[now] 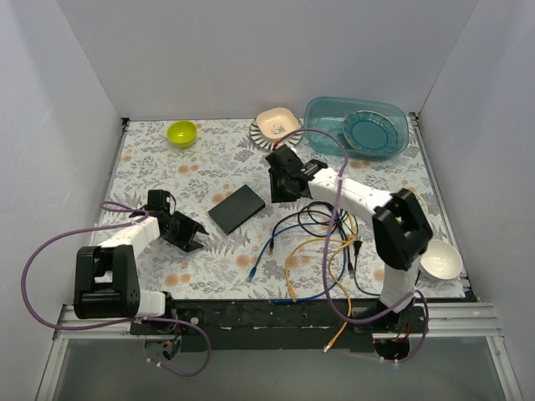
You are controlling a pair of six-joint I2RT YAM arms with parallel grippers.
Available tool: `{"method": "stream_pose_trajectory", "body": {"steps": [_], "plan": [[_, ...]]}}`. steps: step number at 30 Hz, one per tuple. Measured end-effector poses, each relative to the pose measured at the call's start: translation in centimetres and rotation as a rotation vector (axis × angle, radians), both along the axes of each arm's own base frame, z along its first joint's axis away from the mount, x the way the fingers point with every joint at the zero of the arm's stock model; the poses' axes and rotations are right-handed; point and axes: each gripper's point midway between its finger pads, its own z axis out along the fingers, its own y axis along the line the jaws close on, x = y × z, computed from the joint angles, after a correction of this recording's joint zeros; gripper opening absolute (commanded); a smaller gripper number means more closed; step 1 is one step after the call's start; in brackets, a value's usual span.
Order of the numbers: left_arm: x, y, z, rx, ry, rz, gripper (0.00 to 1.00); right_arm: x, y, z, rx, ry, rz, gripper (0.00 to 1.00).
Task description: Pull the plug from the switch port
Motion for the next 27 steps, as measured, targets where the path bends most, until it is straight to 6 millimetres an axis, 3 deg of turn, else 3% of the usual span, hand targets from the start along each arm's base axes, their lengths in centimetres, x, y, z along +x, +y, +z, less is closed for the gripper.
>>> {"method": "stream_pose_trajectory", "body": {"steps": [3, 5, 10, 13, 16, 19, 25, 27], "plan": [[0.4, -0.2, 0.0, -0.014, -0.008, 0.003, 0.4, 2.1, -0.5, -4.2, -0.045, 0.07, -0.036, 0.33], [0.6, -0.4, 0.0, -0.024, -0.015, 0.003, 0.4, 3.9, -0.6, -5.9, -0.049, 0.093, -0.062, 0.32], [0.9, -0.8, 0.2, -0.053, -0.029, -0.009, 0.38, 9.2, 1.0, -6.3, 0.018, 0.073, -0.077, 0.2], [1.0, -1.1, 0.1, -0.07, -0.025, -0.016, 0.37, 11.0, 2.7, -6.7, 0.07, 0.069, -0.044, 0.17], [1.0, -1.5, -0.2, -0.084, -0.018, -0.035, 0.34, 10.3, 3.7, -8.3, 0.089, 0.106, 0.003, 0.13], [1.1, -2.4, -0.3, -0.101, -0.012, -0.073, 0.31, 9.0, 4.5, -8.6, 0.123, 0.11, 0.044, 0.11], [3.0, -3.2, -0.4, -0.12, -0.014, -0.118, 0.29, 3.7, 5.2, -8.8, 0.168, 0.112, 0.12, 0.08], [3.4, -3.1, -0.5, -0.122, 0.0, -0.122, 0.29, 2.7, 4.5, -8.8, 0.157, 0.1, 0.119, 0.07]]}}
